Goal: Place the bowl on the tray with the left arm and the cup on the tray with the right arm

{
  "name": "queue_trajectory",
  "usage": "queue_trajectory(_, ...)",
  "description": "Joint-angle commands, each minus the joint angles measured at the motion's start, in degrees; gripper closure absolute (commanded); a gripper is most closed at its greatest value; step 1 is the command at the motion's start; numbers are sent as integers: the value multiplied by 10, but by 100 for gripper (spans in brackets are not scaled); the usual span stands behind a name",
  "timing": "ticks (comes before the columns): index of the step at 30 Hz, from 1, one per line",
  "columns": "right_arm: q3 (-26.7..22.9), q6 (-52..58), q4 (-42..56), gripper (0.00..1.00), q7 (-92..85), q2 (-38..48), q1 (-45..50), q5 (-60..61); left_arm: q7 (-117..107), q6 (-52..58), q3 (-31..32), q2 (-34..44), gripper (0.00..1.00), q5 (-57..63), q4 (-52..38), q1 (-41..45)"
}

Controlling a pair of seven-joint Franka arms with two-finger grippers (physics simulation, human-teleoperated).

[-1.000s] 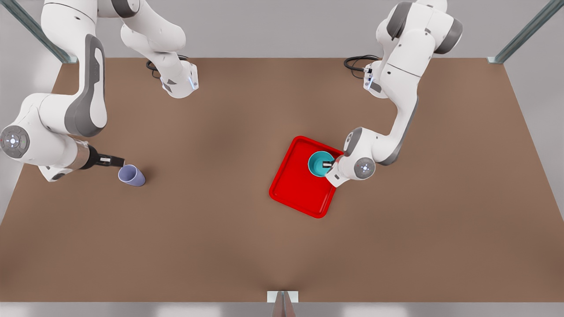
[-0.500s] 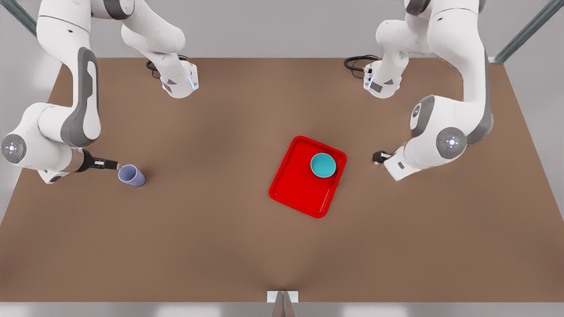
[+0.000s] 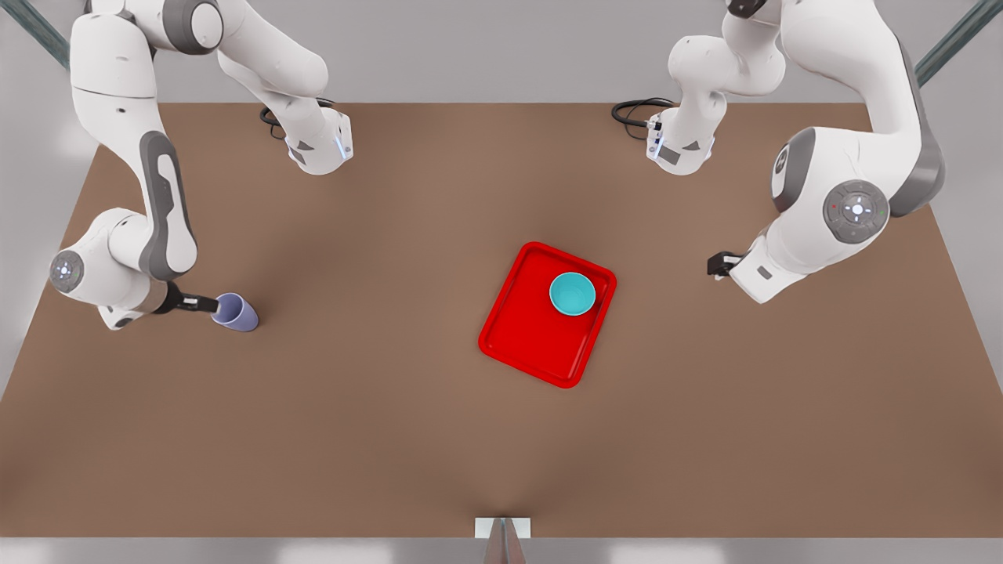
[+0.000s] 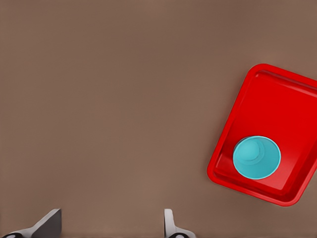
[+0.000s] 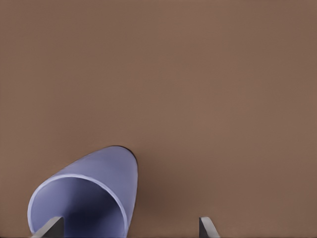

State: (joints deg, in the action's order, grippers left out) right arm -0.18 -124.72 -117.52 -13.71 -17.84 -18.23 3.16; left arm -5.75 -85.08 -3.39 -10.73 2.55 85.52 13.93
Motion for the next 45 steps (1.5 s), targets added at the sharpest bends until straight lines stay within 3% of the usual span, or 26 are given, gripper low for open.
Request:
queue_trajectory(1,0,0,-2,0,-2,0,0,0,0,0,0,0,0,1,0,0)
queue_trajectory(12,0,-54,-12,0,-40,-46,-19,15,5,0,0,-3,0,1,0,0)
queue_trajectory(13,2,-52,-12,6,-40,-43,-18,15,5,0,0,-3,0,1,0,0)
queue_trajectory(14,4,-47,-11,29,-40,-42,-18,15,5,0,0,-3,0,1,1,0)
queue_trajectory(15,4,-45,-11,60,-40,-42,-18,15,7,0,0,-4,0,1,1,0)
queue_trajectory(16,4,-38,-10,79,-40,-42,-18,15,7,0,0,-4,0,1,1,0)
queue_trajectory(30,6,-27,-3,79,-38,-41,-15,15,2,-1,-4,-7,0,1,1,0)
queue_trajectory(37,32,-15,0,79,-31,-25,-15,15,7,-1,-4,-7,0,0,0,0)
queue_trajectory(40,71,26,30,79,23,-16,-13,13,8,-1,-4,-6,0,0,0,0)
queue_trajectory(45,76,118,120,79,199,-16,108,12,7,-1,-8,-6,0,1,0,-1)
